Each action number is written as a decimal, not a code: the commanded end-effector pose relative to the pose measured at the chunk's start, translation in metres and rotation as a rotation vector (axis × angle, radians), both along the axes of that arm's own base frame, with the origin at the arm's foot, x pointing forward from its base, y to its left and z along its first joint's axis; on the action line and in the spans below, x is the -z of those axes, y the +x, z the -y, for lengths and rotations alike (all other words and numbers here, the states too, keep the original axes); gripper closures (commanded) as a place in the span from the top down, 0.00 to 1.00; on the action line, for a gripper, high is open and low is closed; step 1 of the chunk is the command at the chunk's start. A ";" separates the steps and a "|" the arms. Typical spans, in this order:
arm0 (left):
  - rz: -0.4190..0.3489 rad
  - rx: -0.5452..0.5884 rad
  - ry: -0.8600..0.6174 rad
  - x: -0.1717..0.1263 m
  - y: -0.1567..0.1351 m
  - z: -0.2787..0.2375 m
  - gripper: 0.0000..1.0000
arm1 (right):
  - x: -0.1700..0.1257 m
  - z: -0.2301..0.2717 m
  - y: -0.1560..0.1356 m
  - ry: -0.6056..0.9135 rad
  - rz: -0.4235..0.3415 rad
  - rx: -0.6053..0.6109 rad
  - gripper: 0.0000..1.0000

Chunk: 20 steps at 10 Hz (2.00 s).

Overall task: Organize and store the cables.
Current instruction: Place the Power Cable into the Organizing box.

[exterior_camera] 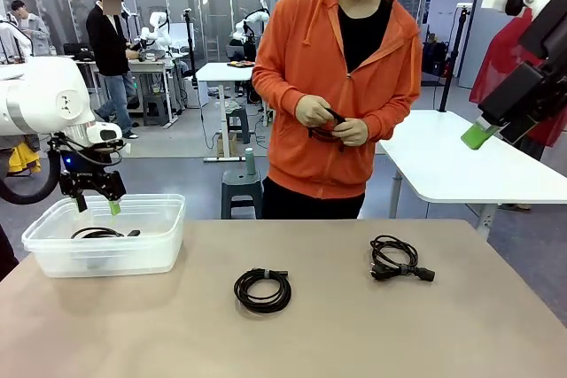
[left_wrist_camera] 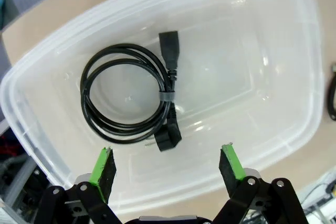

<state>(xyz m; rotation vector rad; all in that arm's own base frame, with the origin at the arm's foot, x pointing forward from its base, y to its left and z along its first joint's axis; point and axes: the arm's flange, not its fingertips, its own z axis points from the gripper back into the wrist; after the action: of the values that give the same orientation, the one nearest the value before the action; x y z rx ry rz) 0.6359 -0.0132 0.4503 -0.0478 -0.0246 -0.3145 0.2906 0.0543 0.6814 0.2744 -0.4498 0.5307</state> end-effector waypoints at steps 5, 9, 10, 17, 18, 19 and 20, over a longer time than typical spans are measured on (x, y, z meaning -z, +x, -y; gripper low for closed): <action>0.179 0.377 -0.016 -0.057 -0.167 0.025 1.00 | 0.020 0.005 0.045 -0.193 -0.061 -0.186 1.00; 0.304 0.517 -0.009 -0.063 -0.236 0.042 1.00 | 0.076 0.014 0.091 -0.184 -0.064 -0.404 1.00; 0.305 0.546 -0.041 -0.069 -0.258 0.044 1.00 | 0.088 0.011 0.090 -0.171 -0.091 -0.445 1.00; 0.293 0.522 -0.031 -0.070 -0.261 0.048 1.00 | 0.092 0.009 0.094 -0.191 -0.098 -0.400 1.00; 0.352 0.599 0.010 -0.083 -0.273 0.057 1.00 | 0.114 0.001 0.122 -0.230 -0.145 -0.449 1.00; 0.384 0.674 -0.011 -0.095 -0.289 0.066 1.00 | 0.140 -0.009 0.148 -0.261 -0.135 -0.520 1.00; 0.382 0.721 -0.014 -0.099 -0.304 0.074 1.00 | 0.160 -0.017 0.165 -0.311 -0.142 -0.575 1.00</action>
<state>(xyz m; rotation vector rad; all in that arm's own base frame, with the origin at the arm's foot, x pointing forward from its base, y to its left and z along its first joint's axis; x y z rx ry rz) 0.3515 -0.0842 0.5470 -0.0087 -0.3777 -0.9666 0.4261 0.0647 0.5334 0.1875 -0.1614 1.0349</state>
